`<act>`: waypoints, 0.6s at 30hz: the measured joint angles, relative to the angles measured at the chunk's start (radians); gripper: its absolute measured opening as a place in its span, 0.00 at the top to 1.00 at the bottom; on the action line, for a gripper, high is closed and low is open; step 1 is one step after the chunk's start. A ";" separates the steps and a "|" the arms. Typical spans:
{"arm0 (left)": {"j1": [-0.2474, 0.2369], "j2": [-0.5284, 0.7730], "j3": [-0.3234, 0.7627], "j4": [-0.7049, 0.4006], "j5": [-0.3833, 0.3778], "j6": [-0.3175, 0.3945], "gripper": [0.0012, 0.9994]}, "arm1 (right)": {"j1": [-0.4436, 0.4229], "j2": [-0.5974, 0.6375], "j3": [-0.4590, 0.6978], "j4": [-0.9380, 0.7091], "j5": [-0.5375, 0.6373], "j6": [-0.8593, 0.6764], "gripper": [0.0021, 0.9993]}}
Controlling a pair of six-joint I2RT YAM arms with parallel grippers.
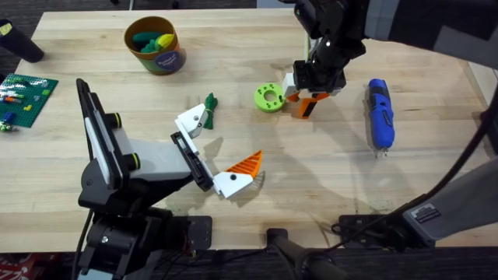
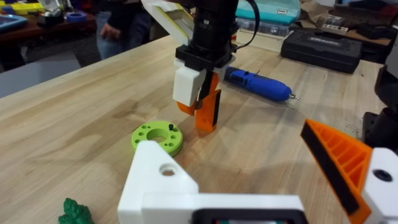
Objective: Pick up the gripper from the table and insert it into the empty holder that is missing its gripper. Then pick up a screw, insert it into the mounting hole, and use the screwdriver to tighten it. Finally, clean up the table by picking up the vegetable and placing it into the bucket.
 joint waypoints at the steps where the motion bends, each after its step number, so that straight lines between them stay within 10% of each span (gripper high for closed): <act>1: 0.000 0.002 0.000 0.002 0.000 0.000 0.01 | 0.000 0.000 0.000 0.000 0.000 0.001 0.47; 18: 0.000 0.002 0.000 0.001 0.000 0.000 0.01 | 0.000 0.000 0.000 -0.061 -0.004 -0.051 0.47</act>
